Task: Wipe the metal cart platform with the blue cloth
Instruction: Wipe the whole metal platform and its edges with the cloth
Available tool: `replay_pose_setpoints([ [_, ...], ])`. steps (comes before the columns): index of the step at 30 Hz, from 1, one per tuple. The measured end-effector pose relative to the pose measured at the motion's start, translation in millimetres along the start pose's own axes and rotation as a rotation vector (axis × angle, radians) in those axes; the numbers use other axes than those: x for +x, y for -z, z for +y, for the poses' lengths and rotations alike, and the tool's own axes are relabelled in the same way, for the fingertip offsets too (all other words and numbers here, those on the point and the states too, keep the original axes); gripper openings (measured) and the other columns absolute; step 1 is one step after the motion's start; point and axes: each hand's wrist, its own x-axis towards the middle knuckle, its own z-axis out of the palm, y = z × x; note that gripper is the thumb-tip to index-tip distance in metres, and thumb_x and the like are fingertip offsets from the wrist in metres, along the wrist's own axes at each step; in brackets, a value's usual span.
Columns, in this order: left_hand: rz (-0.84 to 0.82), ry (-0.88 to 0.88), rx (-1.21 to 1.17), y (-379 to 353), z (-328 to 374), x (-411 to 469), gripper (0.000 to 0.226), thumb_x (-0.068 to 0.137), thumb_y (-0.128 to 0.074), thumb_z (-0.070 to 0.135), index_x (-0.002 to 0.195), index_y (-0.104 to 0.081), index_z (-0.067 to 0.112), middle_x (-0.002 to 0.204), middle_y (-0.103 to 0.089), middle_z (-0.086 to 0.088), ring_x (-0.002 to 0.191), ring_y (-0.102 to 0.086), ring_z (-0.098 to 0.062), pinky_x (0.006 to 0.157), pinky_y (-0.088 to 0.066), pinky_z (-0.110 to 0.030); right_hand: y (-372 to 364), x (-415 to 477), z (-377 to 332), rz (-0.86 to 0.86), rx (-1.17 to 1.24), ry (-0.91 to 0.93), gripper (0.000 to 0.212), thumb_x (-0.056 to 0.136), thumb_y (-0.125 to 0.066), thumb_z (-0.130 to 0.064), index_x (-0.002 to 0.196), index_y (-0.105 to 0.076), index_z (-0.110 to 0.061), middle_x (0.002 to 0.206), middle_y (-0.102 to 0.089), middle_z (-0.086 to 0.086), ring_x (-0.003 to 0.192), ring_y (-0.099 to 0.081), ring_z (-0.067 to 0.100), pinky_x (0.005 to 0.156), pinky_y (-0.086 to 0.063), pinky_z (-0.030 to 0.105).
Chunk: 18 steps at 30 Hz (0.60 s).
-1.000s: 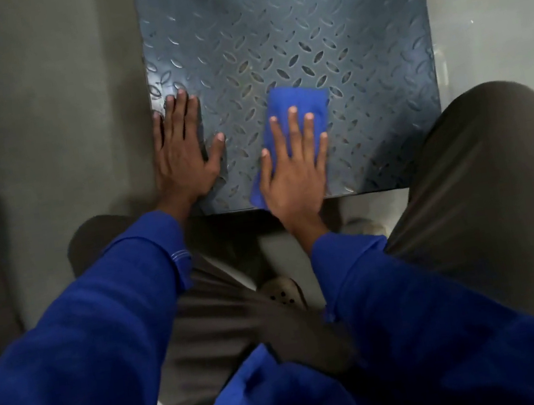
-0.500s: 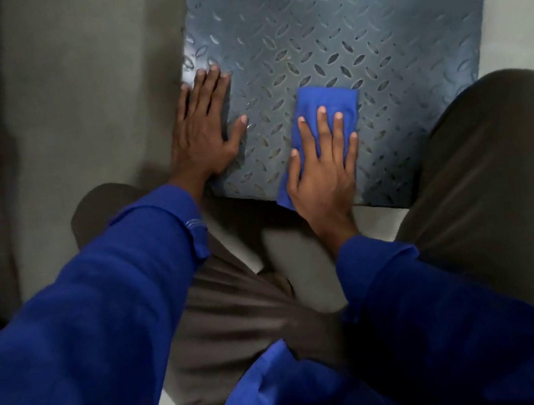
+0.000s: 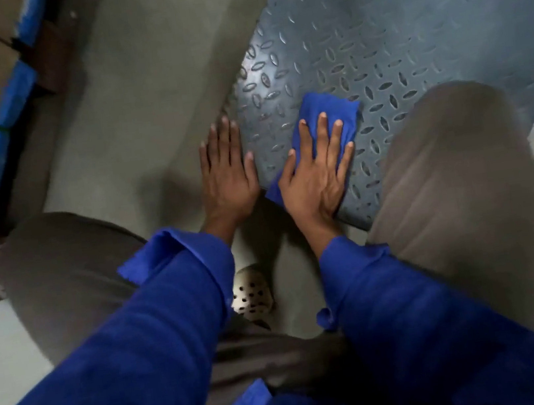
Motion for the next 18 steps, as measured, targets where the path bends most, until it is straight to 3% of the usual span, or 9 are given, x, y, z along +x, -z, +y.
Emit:
replay_pose_setpoints([
  [3,-0.149,0.144,0.047,8.4,10.0,-38.2,0.066,0.112,-0.020,0.044,0.171,-0.007,0.017,0.179,0.000,-0.004,0.166,0.001,-0.029,0.133,-0.003,-0.055,2.4,14.8,-13.5,-0.090,0.026,0.021,0.068,0.103,-0.044,-0.042,0.169,-0.029,-0.032,0.181,-0.012,0.003,0.168,-0.006,0.031,0.134,-0.006,0.059],
  [6,-0.223,0.185,0.078,12.7,17.3,-73.6,0.068,0.113,-0.027,0.044,0.171,0.000,0.020,0.179,0.007,-0.002,0.165,0.005,-0.032,0.131,-0.003,-0.059,2.1,22.0,-18.4,-0.143,0.039,0.025,0.069,0.103,-0.046,-0.043,0.169,-0.026,-0.034,0.181,-0.008,0.002,0.168,-0.002,0.031,0.133,-0.002,0.061],
  [8,-0.228,0.191,0.066,11.6,22.0,-82.0,0.075,0.110,-0.039,0.037,0.171,0.001,0.020,0.179,0.009,-0.002,0.165,0.003,-0.033,0.131,-0.008,-0.060,1.4,25.4,-16.3,-0.129,0.061,0.014,0.069,0.102,-0.046,-0.043,0.168,-0.028,-0.035,0.181,-0.010,0.001,0.168,-0.004,0.030,0.133,-0.004,0.061],
  [11,-0.226,0.219,0.017,6.4,27.1,-84.6,0.103,0.092,-0.060,0.013,0.170,0.007,0.020,0.178,0.016,0.000,0.165,0.001,-0.035,0.131,-0.013,-0.058,-0.1,20.6,-10.2,-0.116,0.046,0.084,0.068,0.103,-0.041,-0.044,0.168,-0.028,-0.034,0.181,-0.011,0.002,0.168,-0.005,0.031,0.134,-0.005,0.059],
  [14,-0.207,0.267,-0.044,6.1,34.3,-89.4,0.113,0.081,-0.060,0.000,0.170,0.007,0.020,0.178,0.015,0.001,0.165,-0.003,-0.034,0.131,-0.017,-0.056,0.2,10.2,6.4,-0.131,0.029,0.166,0.063,0.109,-0.038,-0.043,0.170,-0.025,-0.033,0.181,-0.011,0.002,0.167,-0.006,0.032,0.135,-0.006,0.058],
  [18,-0.214,0.281,-0.094,0.1,37.1,-91.2,0.117,0.080,-0.066,0.001,0.170,0.008,0.019,0.178,0.016,0.001,0.163,-0.016,-0.034,0.128,-0.026,-0.058,5.8,-9.7,8.7,-0.216,-0.009,0.359,0.061,0.114,-0.030,-0.041,0.172,-0.015,-0.031,0.181,-0.005,0.003,0.168,-0.002,0.031,0.135,-0.004,0.058],
])
